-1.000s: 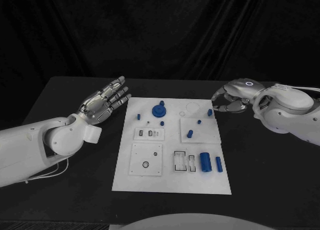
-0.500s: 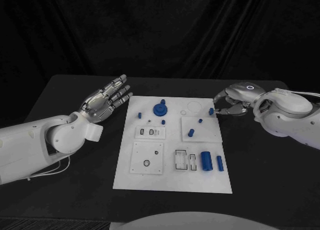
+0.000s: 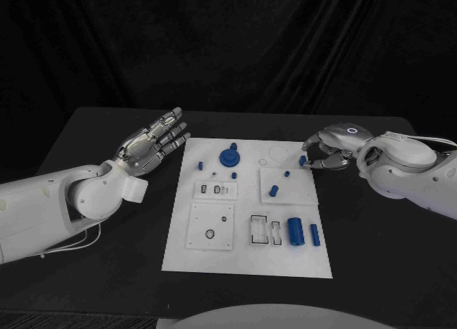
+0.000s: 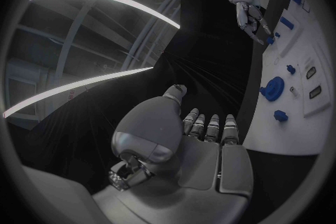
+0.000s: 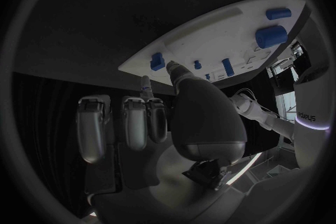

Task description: Assemble the parts on the task board

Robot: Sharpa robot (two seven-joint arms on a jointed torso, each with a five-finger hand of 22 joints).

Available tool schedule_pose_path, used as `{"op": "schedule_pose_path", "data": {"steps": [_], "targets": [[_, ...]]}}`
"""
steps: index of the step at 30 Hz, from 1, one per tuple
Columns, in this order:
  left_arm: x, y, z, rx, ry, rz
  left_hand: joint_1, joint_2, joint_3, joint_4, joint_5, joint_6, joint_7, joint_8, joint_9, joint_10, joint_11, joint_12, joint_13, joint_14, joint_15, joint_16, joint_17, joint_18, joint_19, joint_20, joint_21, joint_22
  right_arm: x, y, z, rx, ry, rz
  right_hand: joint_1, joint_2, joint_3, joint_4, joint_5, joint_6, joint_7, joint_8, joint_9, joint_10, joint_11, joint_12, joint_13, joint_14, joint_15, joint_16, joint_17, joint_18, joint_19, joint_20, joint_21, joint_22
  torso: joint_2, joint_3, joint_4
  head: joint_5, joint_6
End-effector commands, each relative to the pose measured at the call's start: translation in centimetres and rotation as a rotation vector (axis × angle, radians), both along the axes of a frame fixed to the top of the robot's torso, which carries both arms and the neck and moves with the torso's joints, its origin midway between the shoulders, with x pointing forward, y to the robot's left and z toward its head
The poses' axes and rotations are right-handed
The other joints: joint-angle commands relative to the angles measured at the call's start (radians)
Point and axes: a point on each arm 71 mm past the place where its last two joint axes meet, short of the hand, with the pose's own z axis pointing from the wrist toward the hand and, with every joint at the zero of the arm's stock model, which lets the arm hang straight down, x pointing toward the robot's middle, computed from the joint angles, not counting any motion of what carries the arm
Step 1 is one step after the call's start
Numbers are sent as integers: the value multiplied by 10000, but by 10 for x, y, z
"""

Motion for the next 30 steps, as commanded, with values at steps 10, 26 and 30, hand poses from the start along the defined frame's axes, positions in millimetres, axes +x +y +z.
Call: {"op": "schedule_pose_path", "data": {"steps": [10,26,30], "targets": [[-1,1,2,-111,-137,-127,-105,0,9,-92,65,-24,71,19,6,1,36,-7,-16,-4,62,-36,-9,-23,8,66,-33,-7,3,1,-5,-52,33,-176,323,54,21,104,975,-164,27,638,560,1023,82,26,2630,1039,59,26,2635,-76,1021,42,32,2634,-4,-12,6,2,-55],[-1,2,1,-78,-107,-111,-105,0,9,-92,65,-24,71,19,6,1,36,-7,-16,-4,62,-36,-9,-23,8,66,-33,-7,6,5,-7,-72,58,-87,422,123,59,-7,1354,-175,15,1260,1109,1023,82,26,2630,1039,65,26,2635,-76,1021,52,32,2634,2,-6,-11,6,-131],[-2,3,1,-77,-103,-106,-115,-2,19,-115,76,-17,72,24,8,1,34,-7,-16,-4,63,-36,-9,-24,8,66,-33,-7,6,7,-8,-98,105,-72,425,149,69,-28,1367,-138,7,1404,1225,1023,76,26,2630,1039,61,26,2635,-76,1021,50,32,2634,2,-4,-16,5,-151]]}}
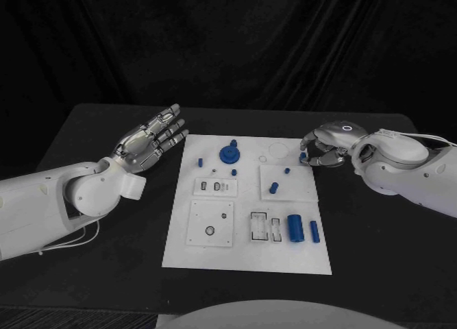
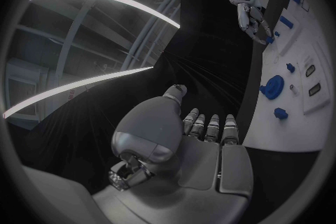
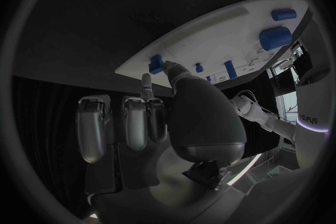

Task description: Assemble the parts on the task board

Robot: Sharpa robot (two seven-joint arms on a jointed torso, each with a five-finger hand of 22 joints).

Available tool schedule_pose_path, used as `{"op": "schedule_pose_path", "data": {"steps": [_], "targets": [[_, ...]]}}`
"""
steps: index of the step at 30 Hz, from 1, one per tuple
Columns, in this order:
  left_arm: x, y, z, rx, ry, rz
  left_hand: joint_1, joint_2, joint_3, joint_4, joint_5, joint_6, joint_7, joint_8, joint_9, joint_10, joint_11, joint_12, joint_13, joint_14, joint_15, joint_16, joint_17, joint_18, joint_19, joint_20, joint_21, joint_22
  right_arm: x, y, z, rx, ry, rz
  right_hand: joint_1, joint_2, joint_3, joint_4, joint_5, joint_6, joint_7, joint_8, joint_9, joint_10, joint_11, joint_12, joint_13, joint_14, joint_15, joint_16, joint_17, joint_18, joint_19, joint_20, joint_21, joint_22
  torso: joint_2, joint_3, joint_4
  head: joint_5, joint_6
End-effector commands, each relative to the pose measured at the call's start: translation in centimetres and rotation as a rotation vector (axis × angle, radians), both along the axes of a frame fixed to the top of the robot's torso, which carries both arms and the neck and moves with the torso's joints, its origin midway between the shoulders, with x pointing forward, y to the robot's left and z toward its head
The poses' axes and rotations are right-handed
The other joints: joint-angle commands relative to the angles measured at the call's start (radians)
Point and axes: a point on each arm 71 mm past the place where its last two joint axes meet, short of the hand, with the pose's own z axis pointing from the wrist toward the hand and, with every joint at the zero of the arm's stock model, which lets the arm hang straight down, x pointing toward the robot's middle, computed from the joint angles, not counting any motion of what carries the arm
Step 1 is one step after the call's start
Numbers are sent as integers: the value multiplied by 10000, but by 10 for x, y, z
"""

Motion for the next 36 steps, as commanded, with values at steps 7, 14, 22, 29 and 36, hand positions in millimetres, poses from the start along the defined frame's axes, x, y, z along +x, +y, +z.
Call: {"op": "schedule_pose_path", "data": {"steps": [7,14,22,29,36], "targets": [[-1,-1,1,-92,-104,-170,-116,-2,-5,-84,44,-16,72,24,9,1,34,-7,-10,-4,64,-36,-13,-25,8,66,-34,-7,0,0,-4,-90,132,-112,183,74,146,-213,474,38,-83,421,320,1060,10,26,2632,1040,41,26,2635,-77,1021,32,33,2628,-5,-2,12,-18,-25],[-1,-1,1,-91,-94,-192,-116,-2,-5,-84,44,-16,72,24,9,1,34,-7,-10,-4,64,-36,-13,-25,8,66,-34,-7,0,1,-6,-156,264,-122,229,100,254,-334,834,107,-87,591,449,1060,4,26,2632,1040,33,26,2635,-77,1021,23,33,2628,-13,-6,9,-2,-60],[0,-2,1,-96,-93,-206,-116,-2,-5,-84,44,-16,72,24,9,1,34,-7,-10,-4,64,-36,-13,-25,8,66,-34,-7,-1,2,-9,-84,227,-58,305,162,383,-467,995,267,-87,736,537,1060,10,26,2632,1040,38,26,2635,-77,1021,25,33,2628,-12,5,8,11,-62],[0,-1,1,-92,-91,-199,-116,-2,-5,-84,44,-16,72,24,9,1,34,-7,-10,-4,64,-36,-13,-25,8,66,-34,-7,-3,3,-5,337,-394,148,452,355,596,-680,1016,650,-149,1000,674,1060,-25,26,2632,1040,25,26,2635,-77,1021,17,33,2628,-6,14,14,15,-77],[0,0,1,-90,-94,-183,-132,0,6,-109,50,-28,72,19,7,1,35,-7,-10,-4,66,-36,-13,-27,8,67,-34,-7,-9,8,3,925,-1161,416,496,407,685,-818,1141,908,-166,1152,748,1060,-13,26,2632,1040,22,26,2635,-77,1021,10,33,2628,-3,4,8,62,-80]]}}
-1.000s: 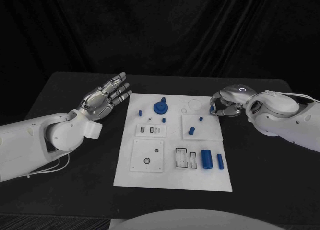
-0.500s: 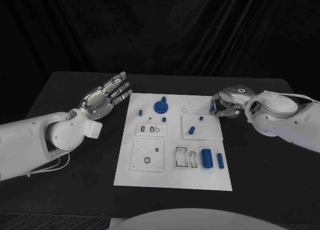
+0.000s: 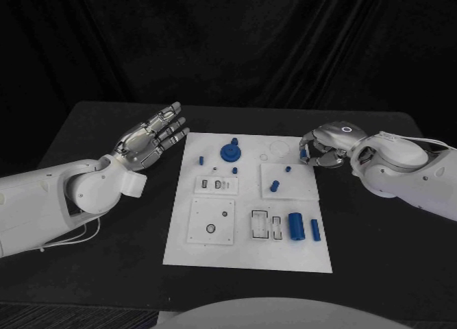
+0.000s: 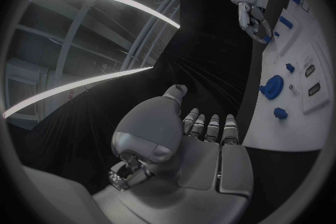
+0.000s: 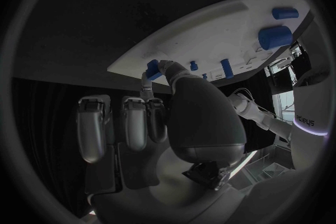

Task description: Assemble the parts on the task board

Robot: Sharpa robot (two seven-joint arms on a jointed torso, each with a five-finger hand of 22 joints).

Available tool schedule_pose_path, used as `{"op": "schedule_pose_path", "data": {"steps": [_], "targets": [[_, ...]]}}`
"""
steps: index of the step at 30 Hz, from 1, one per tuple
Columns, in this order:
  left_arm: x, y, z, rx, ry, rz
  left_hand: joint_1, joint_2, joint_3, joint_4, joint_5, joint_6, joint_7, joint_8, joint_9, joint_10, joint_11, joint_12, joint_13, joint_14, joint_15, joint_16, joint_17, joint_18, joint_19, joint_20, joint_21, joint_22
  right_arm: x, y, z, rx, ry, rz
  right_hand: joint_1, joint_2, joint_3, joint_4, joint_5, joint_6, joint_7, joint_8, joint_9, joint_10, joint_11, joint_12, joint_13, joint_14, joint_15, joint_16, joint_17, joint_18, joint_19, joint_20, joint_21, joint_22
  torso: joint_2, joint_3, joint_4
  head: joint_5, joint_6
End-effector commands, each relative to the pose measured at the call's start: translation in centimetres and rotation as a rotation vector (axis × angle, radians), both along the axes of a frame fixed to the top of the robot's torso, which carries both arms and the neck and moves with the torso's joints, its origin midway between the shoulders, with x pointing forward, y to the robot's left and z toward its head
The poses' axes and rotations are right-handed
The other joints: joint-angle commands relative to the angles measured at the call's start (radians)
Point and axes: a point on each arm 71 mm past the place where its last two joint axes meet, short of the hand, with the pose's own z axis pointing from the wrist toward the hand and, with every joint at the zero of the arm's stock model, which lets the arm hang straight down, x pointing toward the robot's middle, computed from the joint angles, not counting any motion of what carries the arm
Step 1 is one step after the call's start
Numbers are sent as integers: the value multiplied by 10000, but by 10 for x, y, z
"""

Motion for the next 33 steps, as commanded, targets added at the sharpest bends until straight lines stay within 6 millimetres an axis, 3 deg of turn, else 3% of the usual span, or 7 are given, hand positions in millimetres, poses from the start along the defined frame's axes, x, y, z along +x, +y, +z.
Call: {"op": "schedule_pose_path", "data": {"steps": [1,7,14,17,28,30,33], "targets": [[-1,0,1,-100,-121,-144,-132,0,-12,-42,43,-28,72,19,7,1,35,-7,-13,-4,66,-36,-9,-26,8,67,-33,-7,-5,5,9,640,-915,172,49,112,7,-86,61,181,-68,46,97,1060,-2,26,2634,1040,24,27,2635,-78,1021,10,33,2632,5,-6,-1,20,2],[-1,-1,1,-86,-110,-144,-139,6,-4,-51,45,-27,72,21,8,1,37,-7,-13,-4,67,-36,-9,-27,8,67,-33,-7,-9,24,30,912,-1169,510,66,116,38,-132,91,229,-39,55,99,1060,59,26,2634,1040,50,27,2635,-78,1021,21,33,2632,4,-12,-2,21,50],[0,-3,0,-103,-83,-257,-144,3,-2,-58,45,-36,72,16,6,1,43,-7,-13,-4,70,-36,-9,-28,8,68,-33,-7,-14,72,48,1230,-1220,1365,84,103,92,-224,132,254,47,7,71,1060,156,26,2634,1040,114,27,2635,-78,1021,63,33,2632,-17,-21,-14,-43,60],[1,-5,0,-134,-93,-314,-144,3,-2,-58,45,-36,72,16,6,1,43,-7,-13,-4,70,-36,-9,-28,8,68,-33,-7,-17,92,45,1209,-966,1727,81,92,110,-256,173,281,70,-12,64,1060,181,26,2634,1040,137,27,2635,-78,1021,81,33,2632,-20,-34,20,-56,61],[0,-5,1,-161,-114,-305,-154,-7,-2,-71,44,-41,73,14,5,1,55,-7,-13,-4,73,-36,-9,-29,8,70,-33,-7,-29,152,15,1019,-21,2787,61,56,157,-342,210,332,160,-94,31,1060,264,26,2634,1040,200,27,2635,-78,1021,135,33,2632,7,-28,-6,112,-15],[0,-5,1,-165,-127,-282,-157,-14,-4,-78,44,-46,76,11,4,1,59,-7,-13,-4,74,-36,-9,-30,8,72,-33,-7,-31,161,13,808,-46,2976,72,51,184,-384,237,356,180,-122,19,1060,284,26,2634,1040,220,27,2635,-78,1021,154,33,2632,10,-16,10,96,-34],[0,-5,1,-167,-134,-271,-159,-18,-5,-83,45,-38,77,16,6,1,62,-7,-13,-4,77,-36,-9,-30,8,73,-33,-7,-32,172,9,547,-39,3196,63,45,187,-391,242,361,188,-133,15,1060,292,26,2634,1040,226,27,2635,-78,1021,160,33,2632,3,-41,24,35,-45]]}}
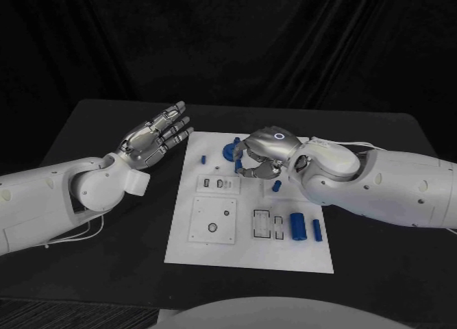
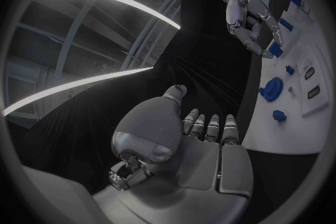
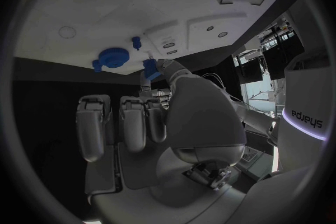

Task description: Assemble the parts on the task board

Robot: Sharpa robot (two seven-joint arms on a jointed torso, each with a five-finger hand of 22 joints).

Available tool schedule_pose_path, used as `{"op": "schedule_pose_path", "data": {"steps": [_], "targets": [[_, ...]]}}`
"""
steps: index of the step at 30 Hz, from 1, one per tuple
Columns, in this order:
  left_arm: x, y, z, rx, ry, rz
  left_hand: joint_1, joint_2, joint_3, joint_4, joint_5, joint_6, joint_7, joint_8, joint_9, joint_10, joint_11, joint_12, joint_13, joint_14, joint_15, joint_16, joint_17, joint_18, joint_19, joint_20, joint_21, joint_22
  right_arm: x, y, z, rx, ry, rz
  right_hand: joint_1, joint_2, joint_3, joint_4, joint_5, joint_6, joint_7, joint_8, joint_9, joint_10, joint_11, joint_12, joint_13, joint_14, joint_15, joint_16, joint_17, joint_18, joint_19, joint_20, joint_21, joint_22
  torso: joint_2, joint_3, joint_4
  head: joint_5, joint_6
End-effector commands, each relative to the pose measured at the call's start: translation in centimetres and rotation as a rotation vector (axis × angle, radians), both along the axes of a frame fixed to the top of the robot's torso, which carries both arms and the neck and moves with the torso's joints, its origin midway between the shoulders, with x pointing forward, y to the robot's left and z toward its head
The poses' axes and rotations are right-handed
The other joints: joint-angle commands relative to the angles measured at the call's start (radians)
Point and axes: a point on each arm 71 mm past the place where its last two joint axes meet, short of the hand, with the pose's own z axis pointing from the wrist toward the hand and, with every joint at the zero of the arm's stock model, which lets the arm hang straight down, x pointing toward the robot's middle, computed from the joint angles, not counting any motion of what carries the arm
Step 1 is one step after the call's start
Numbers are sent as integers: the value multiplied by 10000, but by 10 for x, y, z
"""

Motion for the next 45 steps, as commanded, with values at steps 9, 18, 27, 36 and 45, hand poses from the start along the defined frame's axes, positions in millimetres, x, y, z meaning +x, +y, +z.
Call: {"op": "schedule_pose_path", "data": {"steps": [9,18,27,36,45], "targets": [[0,-4,2,-155,-171,-177,-76,-18,-1,-82,45,-1,41,16,6,1,63,-7,-16,-4,77,-36,-14,-31,8,73,-33,-7,-4,21,-12,-1139,89,96,-82,-16,1,-56,-13,132,-20,-67,-11,1058,94,26,2635,1039,104,26,2635,-77,1057,78,33,2635,7,16,-4,-29,-61],[0,-6,1,-160,-175,-202,-82,-20,1,-95,48,-3,46,15,6,1,70,-7,-16,-4,82,-36,-14,-31,8,77,-33,-7,-2,24,-17,-1400,239,71,-166,-28,12,-61,-45,130,7,-151,-48,1058,120,26,2635,1039,127,26,2635,-77,1056,106,31,2634,4,20,-9,-8,-98],[1,-7,1,-171,-175,-241,-87,-15,7,-106,52,-11,50,11,4,1,73,-7,-16,-4,85,-36,-14,-32,8,79,-33,-7,-1,23,-21,-1579,368,-70,-178,-29,28,-79,-57,116,13,-194,-66,1058,125,26,2635,1039,136,26,2635,-67,1033,117,-2,2620,5,25,-8,-6,-154],[1,-6,1,-162,-172,-240,-87,-15,7,-106,52,-11,50,11,4,1,73,-7,-16,-4,85,-36,-14,-32,8,79,-33,-7,-1,22,-24,-1709,483,-98,-192,-28,46,-102,-90,108,22,-239,-83,1058,132,26,2635,1039,144,26,2635,-63,1024,129,-14,2615,3,19,-10,-24,-152],[2,-7,1,-161,-170,-251,-91,-8,13,-112,53,-13,52,10,4,1,75,-7,-16,-4,87,-36,-14,-33,8,81,-33,-7,-1,23,-28,-1853,629,-101,-279,-31,109,-194,-275,-10,57,-485,-178,1058,148,26,2635,1039,164,26,2635,-55,1006,167,-41,2604,4,22,-10,-33,-141]]}}
